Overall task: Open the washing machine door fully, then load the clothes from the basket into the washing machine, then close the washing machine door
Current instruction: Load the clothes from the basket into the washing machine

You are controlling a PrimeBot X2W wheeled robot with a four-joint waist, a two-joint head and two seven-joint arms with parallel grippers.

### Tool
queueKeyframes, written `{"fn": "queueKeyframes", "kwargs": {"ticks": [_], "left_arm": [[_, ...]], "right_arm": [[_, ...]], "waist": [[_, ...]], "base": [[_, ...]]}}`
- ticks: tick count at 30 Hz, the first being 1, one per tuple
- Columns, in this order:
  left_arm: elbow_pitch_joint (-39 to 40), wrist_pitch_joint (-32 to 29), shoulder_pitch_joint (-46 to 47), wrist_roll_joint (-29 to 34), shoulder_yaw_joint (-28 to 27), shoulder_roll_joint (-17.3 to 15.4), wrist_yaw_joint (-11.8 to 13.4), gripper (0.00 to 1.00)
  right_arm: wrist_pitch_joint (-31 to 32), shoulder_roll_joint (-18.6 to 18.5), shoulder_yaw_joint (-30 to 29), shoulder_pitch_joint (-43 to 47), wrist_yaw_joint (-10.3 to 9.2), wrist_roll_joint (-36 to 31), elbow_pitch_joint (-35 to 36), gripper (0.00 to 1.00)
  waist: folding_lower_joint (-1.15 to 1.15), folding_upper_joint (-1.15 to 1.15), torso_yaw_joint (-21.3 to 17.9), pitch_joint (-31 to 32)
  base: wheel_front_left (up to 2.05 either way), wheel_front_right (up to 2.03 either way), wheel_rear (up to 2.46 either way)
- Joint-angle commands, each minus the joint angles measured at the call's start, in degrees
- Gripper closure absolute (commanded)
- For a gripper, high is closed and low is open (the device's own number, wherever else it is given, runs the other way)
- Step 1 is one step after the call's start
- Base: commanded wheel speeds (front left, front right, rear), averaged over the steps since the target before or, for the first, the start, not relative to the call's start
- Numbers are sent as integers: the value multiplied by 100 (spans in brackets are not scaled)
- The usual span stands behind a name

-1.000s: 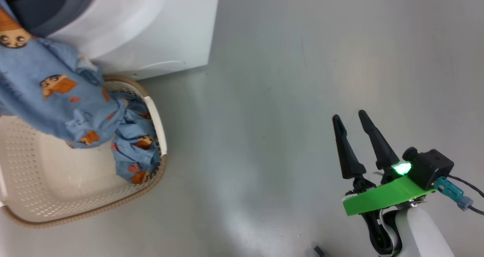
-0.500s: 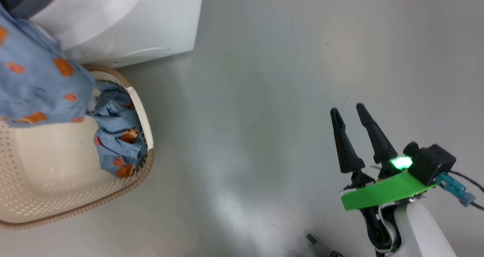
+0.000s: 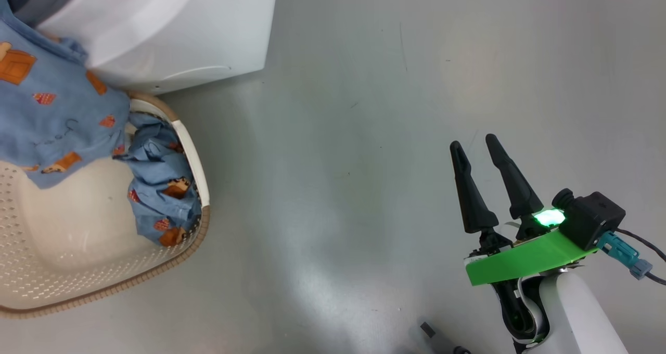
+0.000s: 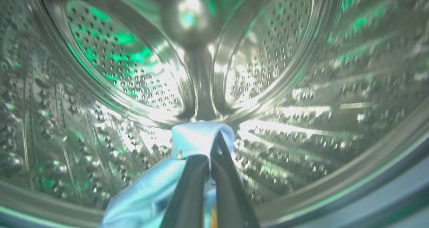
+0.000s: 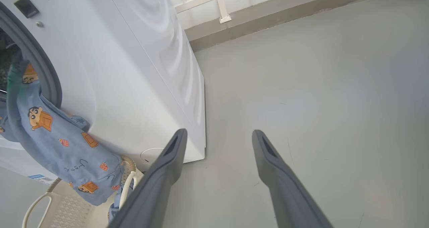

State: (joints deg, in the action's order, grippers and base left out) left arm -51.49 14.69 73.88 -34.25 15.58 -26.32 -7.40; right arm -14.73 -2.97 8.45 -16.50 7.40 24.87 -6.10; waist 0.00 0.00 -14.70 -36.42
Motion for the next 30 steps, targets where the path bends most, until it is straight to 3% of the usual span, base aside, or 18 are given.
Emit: {"fn": "queueKeyframes", "kwargs": {"ticks": [1, 2, 3, 4, 5, 16, 30], "left_arm": [[-77, 23, 78, -83, 99, -294, -9, 100], [-256, -58, 119, -177, 170, -288, -9, 84], [-383, -161, 160, -234, 288, -275, -9, 60], [-461, -202, 204, -258, 419, -286, -9, 23], [-569, -253, 245, -293, 510, -297, -9, 0], [-1067, -362, 349, -928, 1220, -243, -9, 0], [-737, 25, -27, -1407, 1305, -92, -9, 0]], "right_arm": [[-27, 9, 129, 110, 9, 50, 105, 0], [-27, 9, 134, 113, 9, 52, 100, 0], [-27, 9, 139, 114, 9, 53, 96, 0], [-27, 9, 143, 113, 9, 55, 93, 0], [-27, 9, 148, 114, 9, 57, 90, 0], [-27, 9, 162, 122, 9, 20, 49, 0], [-27, 9, 69, 132, 9, -37, 37, 0]], "waist": [[0, 0, 6, 30], [0, 0, 8, 45], [0, 0, 12, 55], [0, 0, 15, 64], [0, 0, 19, 75], [0, 0, 78, 195], [0, 0, 288, 294]], "base": [[0, 0, 0], [0, 0, 0], [0, 0, 0], [0, 0, 0], [0, 0, 0], [0, 0, 0], [0, 0, 0]]}}
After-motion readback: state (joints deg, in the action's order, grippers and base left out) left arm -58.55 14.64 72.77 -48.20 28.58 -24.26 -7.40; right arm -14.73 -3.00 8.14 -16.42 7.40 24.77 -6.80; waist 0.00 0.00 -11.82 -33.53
